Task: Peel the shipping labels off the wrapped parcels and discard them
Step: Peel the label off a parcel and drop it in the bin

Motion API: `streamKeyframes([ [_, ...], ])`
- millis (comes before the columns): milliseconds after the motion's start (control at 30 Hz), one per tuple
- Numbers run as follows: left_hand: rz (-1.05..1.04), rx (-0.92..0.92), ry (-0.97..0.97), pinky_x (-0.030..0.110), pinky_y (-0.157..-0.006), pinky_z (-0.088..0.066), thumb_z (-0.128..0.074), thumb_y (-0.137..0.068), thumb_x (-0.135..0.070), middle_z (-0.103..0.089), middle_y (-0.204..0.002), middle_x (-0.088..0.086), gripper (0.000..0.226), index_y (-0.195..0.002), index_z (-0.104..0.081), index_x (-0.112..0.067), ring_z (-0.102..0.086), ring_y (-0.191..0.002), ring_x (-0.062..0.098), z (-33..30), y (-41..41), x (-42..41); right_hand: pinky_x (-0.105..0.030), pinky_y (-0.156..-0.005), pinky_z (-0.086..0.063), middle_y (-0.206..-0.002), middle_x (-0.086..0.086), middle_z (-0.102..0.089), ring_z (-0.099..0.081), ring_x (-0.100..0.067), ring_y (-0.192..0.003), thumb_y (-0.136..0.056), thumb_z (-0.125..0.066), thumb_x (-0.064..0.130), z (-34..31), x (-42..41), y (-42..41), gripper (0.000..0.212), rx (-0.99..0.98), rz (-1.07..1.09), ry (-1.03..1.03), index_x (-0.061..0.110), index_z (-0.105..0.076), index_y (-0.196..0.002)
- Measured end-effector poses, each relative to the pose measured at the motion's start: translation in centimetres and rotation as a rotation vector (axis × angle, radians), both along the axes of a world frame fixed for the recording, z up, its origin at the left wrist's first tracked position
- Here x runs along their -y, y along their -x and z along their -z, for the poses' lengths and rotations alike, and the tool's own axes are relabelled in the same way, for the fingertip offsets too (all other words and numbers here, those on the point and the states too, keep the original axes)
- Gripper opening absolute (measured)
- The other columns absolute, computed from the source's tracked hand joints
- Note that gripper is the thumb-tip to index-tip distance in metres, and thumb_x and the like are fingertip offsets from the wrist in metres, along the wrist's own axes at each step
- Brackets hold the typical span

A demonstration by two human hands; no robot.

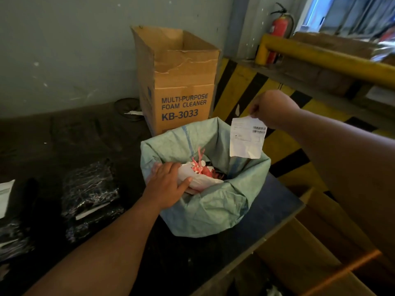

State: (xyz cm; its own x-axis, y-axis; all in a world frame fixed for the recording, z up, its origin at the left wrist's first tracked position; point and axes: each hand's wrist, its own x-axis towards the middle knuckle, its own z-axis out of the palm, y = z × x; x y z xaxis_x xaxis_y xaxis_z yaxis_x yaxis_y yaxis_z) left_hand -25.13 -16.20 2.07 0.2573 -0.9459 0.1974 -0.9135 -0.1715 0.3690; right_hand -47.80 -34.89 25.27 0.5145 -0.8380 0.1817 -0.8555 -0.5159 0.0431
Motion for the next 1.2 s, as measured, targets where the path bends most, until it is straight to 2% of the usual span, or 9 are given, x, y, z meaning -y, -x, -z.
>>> streamKeyframes([
  [333,0.006,-0.020,-0.004,0.043,-0.125,-0.007,-0.023,-0.083,-0.073,-0.047,-0.145,0.005,0.087,-0.145,-0.043,-0.015,-0.038,-0.139,0.024,-0.2,0.1,-0.1,-0.030,-0.081,-0.048,-0.099,-0.004,-0.068,-0.064,-0.021,-0.094,-0.092,-0.062,0.016,0.9,0.9,-0.6,0.017,0.010,-0.058,-0.010,0.016,-0.070,-0.106],
  [567,0.005,-0.043,-0.001,0.040,-0.125,-0.006,-0.024,-0.083,-0.072,-0.045,-0.145,0.005,0.086,-0.145,-0.043,-0.016,-0.036,-0.140,0.023,-0.5,0.3,-0.4,-0.033,-0.081,-0.053,-0.092,-0.003,-0.069,-0.065,-0.019,-0.088,-0.091,-0.061,0.016,1.5,1.3,-0.9,0.011,-0.012,-0.055,-0.046,0.014,-0.071,-0.097],
  [700,0.004,-0.058,-0.001,0.040,-0.124,-0.008,-0.027,-0.085,-0.070,-0.045,-0.146,0.005,0.083,-0.145,-0.043,-0.016,-0.036,-0.140,0.023,-0.5,0.4,-0.4,-0.038,-0.089,-0.055,-0.096,-0.001,-0.070,-0.065,-0.020,-0.093,-0.090,-0.064,0.017,1.8,1.2,-0.6,0.011,-0.031,-0.066,-0.081,0.019,-0.072,-0.098],
  [833,0.010,-0.048,0.000,0.041,-0.125,-0.007,-0.025,-0.084,-0.072,-0.046,-0.145,0.006,0.085,-0.144,-0.043,-0.015,-0.037,-0.140,0.023,-0.3,0.2,-0.3,-0.039,-0.089,-0.055,-0.098,-0.007,-0.071,-0.067,-0.023,-0.094,-0.090,-0.062,0.017,2.1,1.3,-0.2,0.011,-0.042,-0.050,-0.139,0.015,-0.072,-0.093],
  [1067,0.004,-0.060,0.001,0.040,-0.124,-0.005,-0.025,-0.084,-0.072,-0.045,-0.145,0.003,0.084,-0.145,-0.042,-0.017,-0.037,-0.140,0.022,-0.1,0.1,-0.2,-0.037,-0.097,-0.050,-0.115,-0.003,-0.068,-0.063,-0.023,-0.108,-0.096,-0.056,0.014,1.6,1.2,0.2,0.027,-0.092,-0.088,-0.102,0.018,-0.067,-0.120],
  [1133,0.005,-0.058,0.005,0.042,-0.126,-0.005,-0.025,-0.085,-0.071,-0.045,-0.145,0.003,0.083,-0.144,-0.042,-0.017,-0.037,-0.140,0.022,-0.1,0.1,-0.3,-0.036,-0.094,-0.051,-0.115,-0.003,-0.068,-0.063,-0.023,-0.107,-0.095,-0.057,0.014,1.3,1.3,0.2,0.027,-0.094,-0.058,-0.087,0.019,-0.068,-0.120],
  [1200,0.008,-0.049,0.009,0.042,-0.126,-0.005,-0.025,-0.085,-0.071,-0.046,-0.144,0.004,0.082,-0.144,-0.043,-0.016,-0.037,-0.139,0.022,0.0,0.0,-0.3,-0.035,-0.087,-0.054,-0.104,-0.004,-0.068,-0.064,-0.022,-0.097,-0.094,-0.057,0.017,1.1,1.4,0.0,0.022,-0.091,-0.018,-0.081,0.016,-0.069,-0.113],
])
